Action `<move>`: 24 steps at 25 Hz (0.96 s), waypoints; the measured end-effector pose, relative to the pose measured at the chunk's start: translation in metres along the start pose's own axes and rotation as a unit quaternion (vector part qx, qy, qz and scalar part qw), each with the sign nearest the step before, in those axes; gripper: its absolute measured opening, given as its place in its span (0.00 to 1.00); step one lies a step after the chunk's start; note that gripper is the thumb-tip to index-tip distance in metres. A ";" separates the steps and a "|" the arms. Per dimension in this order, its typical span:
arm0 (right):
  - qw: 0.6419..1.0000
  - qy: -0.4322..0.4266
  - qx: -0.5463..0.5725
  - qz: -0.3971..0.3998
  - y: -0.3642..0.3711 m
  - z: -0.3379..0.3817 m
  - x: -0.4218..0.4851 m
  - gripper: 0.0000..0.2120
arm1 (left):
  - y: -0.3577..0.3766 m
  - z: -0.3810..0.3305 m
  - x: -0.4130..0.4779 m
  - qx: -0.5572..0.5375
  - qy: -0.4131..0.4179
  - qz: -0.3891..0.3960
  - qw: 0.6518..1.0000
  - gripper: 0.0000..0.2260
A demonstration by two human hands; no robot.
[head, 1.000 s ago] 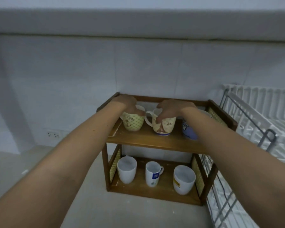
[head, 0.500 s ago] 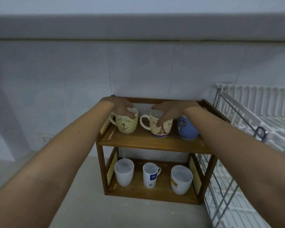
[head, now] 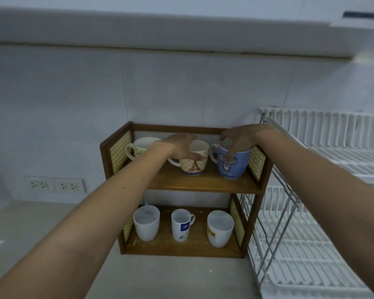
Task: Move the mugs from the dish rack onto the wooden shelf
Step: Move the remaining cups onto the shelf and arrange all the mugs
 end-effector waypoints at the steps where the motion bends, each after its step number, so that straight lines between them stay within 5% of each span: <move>1: 1.000 -0.015 0.015 0.009 0.001 -0.001 -0.001 0.39 | 0.001 0.001 0.000 0.006 -0.002 -0.003 1.000 0.40; 7: 0.999 -0.040 0.023 0.020 0.004 0.000 0.001 0.39 | 0.000 0.001 -0.001 0.045 -0.014 -0.019 0.999 0.40; 18: 0.995 -0.092 0.039 0.033 0.006 0.004 0.014 0.38 | -0.019 0.039 -0.024 -0.041 -0.020 -0.013 0.999 0.43; 24: 0.985 -0.138 0.085 -0.051 0.008 0.066 0.035 0.46 | -0.021 0.102 -0.039 0.055 -0.105 0.025 0.993 0.36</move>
Point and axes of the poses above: each hand's wrist, its own x-axis towards the middle knuckle, its own y-axis out of the palm, z = x × y, the point moved 6 cm from there along x, towards the middle knuckle, and after that the axes turned 4 degrees about z, right-handed, at the moved point
